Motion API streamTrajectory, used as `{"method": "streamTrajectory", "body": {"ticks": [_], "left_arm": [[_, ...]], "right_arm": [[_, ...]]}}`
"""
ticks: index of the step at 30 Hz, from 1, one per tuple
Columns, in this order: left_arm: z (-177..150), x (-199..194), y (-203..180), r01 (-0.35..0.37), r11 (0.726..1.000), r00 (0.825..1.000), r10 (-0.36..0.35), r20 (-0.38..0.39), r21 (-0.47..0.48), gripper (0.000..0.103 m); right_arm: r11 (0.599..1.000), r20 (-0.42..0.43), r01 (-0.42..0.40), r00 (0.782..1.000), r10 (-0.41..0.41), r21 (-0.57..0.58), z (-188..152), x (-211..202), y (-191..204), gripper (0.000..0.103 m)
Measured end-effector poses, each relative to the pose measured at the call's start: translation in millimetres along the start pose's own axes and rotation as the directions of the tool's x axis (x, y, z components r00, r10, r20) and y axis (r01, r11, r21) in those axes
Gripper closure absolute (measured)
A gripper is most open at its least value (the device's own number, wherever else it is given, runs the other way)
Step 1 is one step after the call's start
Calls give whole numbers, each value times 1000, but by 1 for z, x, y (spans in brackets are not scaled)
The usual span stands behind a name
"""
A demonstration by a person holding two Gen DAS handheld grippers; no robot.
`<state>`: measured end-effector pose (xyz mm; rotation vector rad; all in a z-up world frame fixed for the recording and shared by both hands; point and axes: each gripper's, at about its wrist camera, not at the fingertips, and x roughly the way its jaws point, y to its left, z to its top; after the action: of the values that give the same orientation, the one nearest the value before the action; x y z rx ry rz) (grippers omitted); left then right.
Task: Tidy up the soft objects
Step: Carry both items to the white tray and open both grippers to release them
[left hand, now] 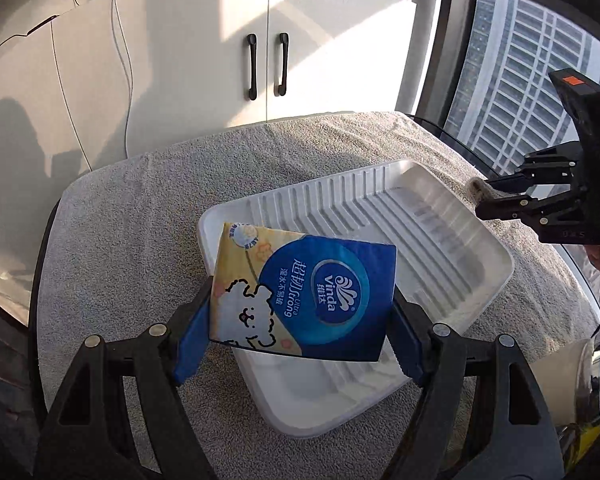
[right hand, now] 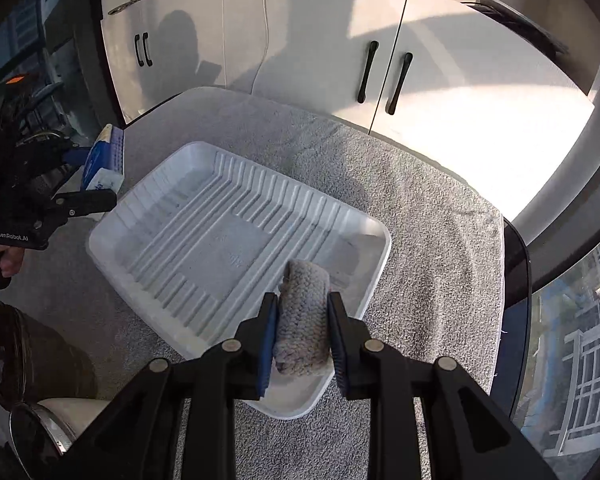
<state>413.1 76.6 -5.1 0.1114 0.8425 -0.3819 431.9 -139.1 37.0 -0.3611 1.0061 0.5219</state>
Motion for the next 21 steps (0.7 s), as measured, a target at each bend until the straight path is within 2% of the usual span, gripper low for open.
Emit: {"method": "streamTrajectory", "body": {"ticks": [4,7,15,21], "left_arm": [[-7,22,-7,-3,1000,999,4,-35,31,28],[-8,31,-9,1,999,999,0,-47,33,28],[-13,52,-14,-9,999,996,12,-90,33,28],[-13,58,-19,-41,998,995,45,-86,46,27]], "right_arm": [[999,-53,-7,999,5,-42,2,46,3,76],[998,-65,-20,998,17,-54,-1,63,8,76],[997,-70,-26,997,21,-67,-7,78,14,76],[997,-62,-10,998,6,-73,-7,78,13,76]]}}
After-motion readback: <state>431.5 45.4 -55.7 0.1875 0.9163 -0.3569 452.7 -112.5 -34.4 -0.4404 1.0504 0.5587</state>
